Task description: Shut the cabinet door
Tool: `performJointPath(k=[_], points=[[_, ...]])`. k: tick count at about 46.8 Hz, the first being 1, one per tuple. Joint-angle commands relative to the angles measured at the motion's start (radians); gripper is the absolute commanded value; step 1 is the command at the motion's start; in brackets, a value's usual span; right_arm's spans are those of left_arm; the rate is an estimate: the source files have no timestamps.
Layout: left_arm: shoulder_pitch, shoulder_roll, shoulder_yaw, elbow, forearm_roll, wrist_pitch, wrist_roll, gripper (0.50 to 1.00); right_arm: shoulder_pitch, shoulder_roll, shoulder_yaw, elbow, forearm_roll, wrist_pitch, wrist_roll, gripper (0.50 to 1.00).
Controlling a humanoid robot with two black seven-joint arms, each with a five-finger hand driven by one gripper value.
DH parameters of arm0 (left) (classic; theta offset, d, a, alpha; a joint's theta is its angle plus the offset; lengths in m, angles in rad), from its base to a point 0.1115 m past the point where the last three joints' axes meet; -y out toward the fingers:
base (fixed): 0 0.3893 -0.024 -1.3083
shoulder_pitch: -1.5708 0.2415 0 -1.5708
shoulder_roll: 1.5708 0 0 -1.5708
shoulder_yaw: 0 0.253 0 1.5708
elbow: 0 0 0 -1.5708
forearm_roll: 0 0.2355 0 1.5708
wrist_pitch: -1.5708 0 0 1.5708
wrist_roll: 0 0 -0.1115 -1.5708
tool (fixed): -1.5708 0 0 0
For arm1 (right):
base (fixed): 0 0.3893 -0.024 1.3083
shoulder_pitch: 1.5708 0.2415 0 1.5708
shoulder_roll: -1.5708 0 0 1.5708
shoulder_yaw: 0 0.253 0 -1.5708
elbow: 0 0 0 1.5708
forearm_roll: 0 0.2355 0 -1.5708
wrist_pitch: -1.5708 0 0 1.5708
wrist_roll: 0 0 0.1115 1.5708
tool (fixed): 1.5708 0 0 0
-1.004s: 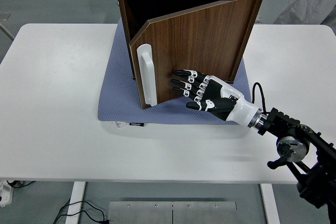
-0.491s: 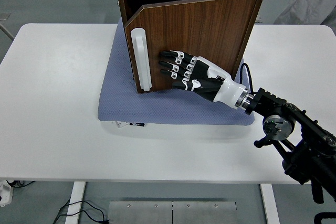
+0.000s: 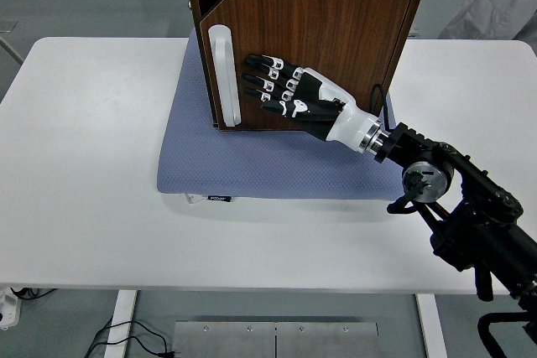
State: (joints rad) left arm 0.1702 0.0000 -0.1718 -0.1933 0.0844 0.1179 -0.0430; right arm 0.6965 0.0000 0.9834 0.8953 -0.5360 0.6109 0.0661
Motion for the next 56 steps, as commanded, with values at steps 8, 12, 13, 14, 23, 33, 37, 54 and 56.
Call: performJointPath(k=[8,12,13,14,23,33,37,54,56], points=[[0.0,0.0,0.0,0.0,0.0,0.0,0.0,1.0,0.026,0.0,0.031,-0.027,0.051,0.0,0.003,1.0],[0.0,0.0,0.0,0.0,0.0,-0.001,0.0,1.0,0.028,0.0,0.055,-0.047,0.053,0.0,0.004,1.0],[0.0,0.0,0.0,0.0,0.0,0.0,0.0,1.0,0.028,0.0,0.058,-0.053,0.053,0.0,0.004,1.0],[0.0,0.0,0.0,0.0,0.0,0.0,0.0,1.0,0.028,0.0,0.06,-0.059,0.053,0.0,0.004,1.0],[0.0,0.0,0.0,0.0,0.0,-0.001,0.0,1.0,0.026,0.0,0.061,-0.064,0.053,0.0,0.008,1.0],[0.0,0.0,0.0,0.0,0.0,0.0,0.0,1.0,0.005,0.0,0.057,-0.018,0.051,0.0,0.006,1.0],[0.0,0.0,0.0,0.0,0.0,-0.001,0.0,1.0,-0.017,-0.015,0.055,0.011,0.051,0.0,0.006,1.0],[0.0,0.0,0.0,0.0,0.0,0.0,0.0,1.0,-0.136,-0.19,0.073,0.169,0.051,0.0,0.004,1.0],[0.0,0.0,0.0,0.0,0.0,0.0,0.0,1.0,-0.158,-0.212,0.084,0.191,0.051,0.0,0.004,1.0]])
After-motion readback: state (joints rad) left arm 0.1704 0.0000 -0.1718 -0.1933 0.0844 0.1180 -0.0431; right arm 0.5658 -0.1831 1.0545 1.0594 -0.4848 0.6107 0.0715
